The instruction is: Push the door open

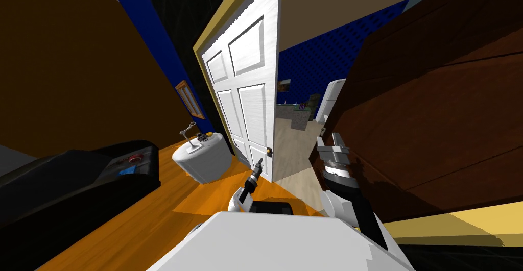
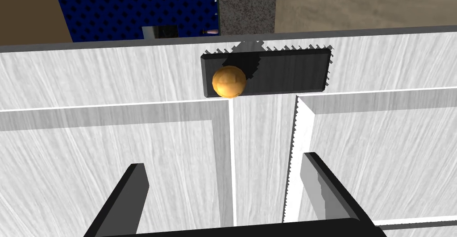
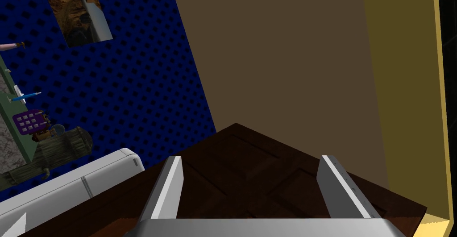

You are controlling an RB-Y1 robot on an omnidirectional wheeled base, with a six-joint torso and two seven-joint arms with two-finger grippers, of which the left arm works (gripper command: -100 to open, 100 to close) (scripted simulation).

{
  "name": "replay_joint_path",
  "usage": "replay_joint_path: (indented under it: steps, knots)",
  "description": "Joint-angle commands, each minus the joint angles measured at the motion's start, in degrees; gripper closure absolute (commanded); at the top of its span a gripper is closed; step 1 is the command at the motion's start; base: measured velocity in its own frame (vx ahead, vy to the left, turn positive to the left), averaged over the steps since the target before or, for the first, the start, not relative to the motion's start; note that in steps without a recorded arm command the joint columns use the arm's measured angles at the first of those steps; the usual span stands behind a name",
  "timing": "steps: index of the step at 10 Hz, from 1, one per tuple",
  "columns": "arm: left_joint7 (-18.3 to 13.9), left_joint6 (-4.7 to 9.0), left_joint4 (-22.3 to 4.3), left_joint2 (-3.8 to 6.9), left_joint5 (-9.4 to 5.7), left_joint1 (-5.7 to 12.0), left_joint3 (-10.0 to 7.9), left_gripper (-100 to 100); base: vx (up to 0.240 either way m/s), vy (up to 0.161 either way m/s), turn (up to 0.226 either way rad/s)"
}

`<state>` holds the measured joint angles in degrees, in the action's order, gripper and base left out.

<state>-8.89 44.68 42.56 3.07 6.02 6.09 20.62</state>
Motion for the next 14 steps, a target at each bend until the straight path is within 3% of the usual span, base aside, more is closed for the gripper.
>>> replay_joint_path:
  steps: [1, 10, 11, 14]
  knots:
    - [0.16, 0.30, -0.23, 0.33, -0.07, -0.15, -0.15, -100, 0.106, -0.034, -0.029]
    - [0.83, 1.54, -1.23, -0.10, -0.37, -0.77, -0.77, -100, 0.168, -0.080, -0.019]
    - [0.83, 1.54, -1.23, -0.10, -0.37, -0.77, -0.77, 100, -0.016, 0.003, -0.004]
    - [0.83, 1.54, -1.23, -0.10, -0.37, -0.77, -0.77, 100, -0.017, 0.007, -0.004]
